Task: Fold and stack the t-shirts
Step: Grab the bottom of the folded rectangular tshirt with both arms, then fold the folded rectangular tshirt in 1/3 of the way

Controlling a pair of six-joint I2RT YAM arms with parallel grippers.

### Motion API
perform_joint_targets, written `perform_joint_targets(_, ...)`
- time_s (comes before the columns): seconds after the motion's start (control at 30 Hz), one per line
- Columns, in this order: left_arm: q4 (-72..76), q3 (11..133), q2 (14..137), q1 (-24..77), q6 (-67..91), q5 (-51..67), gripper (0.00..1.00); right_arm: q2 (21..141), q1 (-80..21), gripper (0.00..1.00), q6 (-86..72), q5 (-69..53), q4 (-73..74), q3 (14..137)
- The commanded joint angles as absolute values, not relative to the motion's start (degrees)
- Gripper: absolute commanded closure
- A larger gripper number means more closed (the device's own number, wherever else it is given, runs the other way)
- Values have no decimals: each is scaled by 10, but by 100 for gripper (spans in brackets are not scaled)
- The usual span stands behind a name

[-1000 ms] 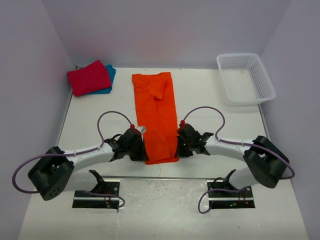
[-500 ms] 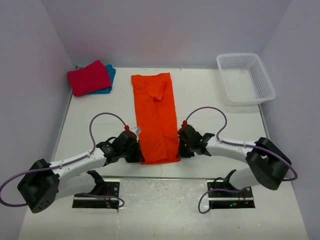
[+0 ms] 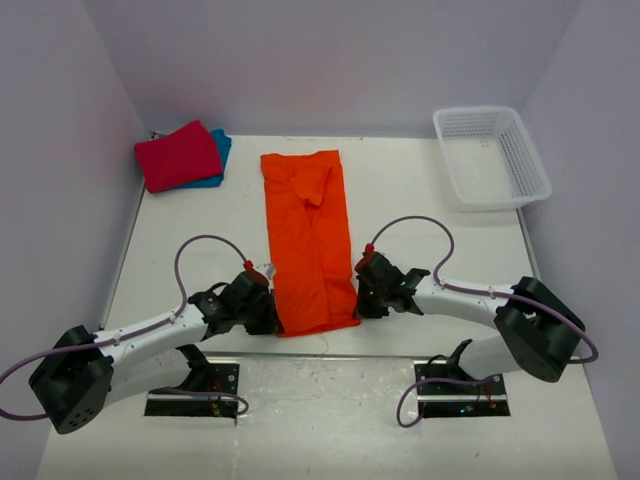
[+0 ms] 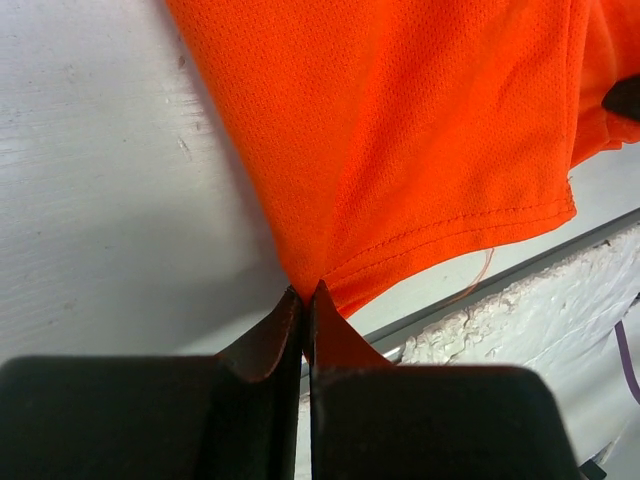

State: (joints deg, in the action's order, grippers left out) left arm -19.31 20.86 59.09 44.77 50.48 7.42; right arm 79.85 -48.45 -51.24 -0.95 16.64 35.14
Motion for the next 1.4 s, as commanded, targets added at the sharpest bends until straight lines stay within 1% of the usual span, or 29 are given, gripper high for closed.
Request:
perform_joint_targets(0.0,-254,200,571,448,510,51,100,785,-483,100,-505,34,208,339)
perform_joint_targets(0.1,-256,199,570,448,509,50,100,787,-489,100,-498,31,214,345)
perform_joint_targets(0.33,-281,216,582,449,499,30,100,772,-575,100,-507,58,261,381)
perform_joint_targets(0.53,-315,216,547,448,516,18,100,745,-624,100,-539,96,318,400)
perform_joint_targets(0.83,-349,227,488,448,536,24,100,726,-649,100,-539,116,353,408)
perform_joint_targets(1.1,-359,236,485,449,540,37,100,704,-659,100,-548,128,376,409)
perform_joint_targets(1.23,-359,270,481,449,535,39,100,693,-660,100,-541,147,397,432)
perform_joint_targets(1.37,-356,329,506,449,517,26,100,720,-655,100,-515,172,415,482)
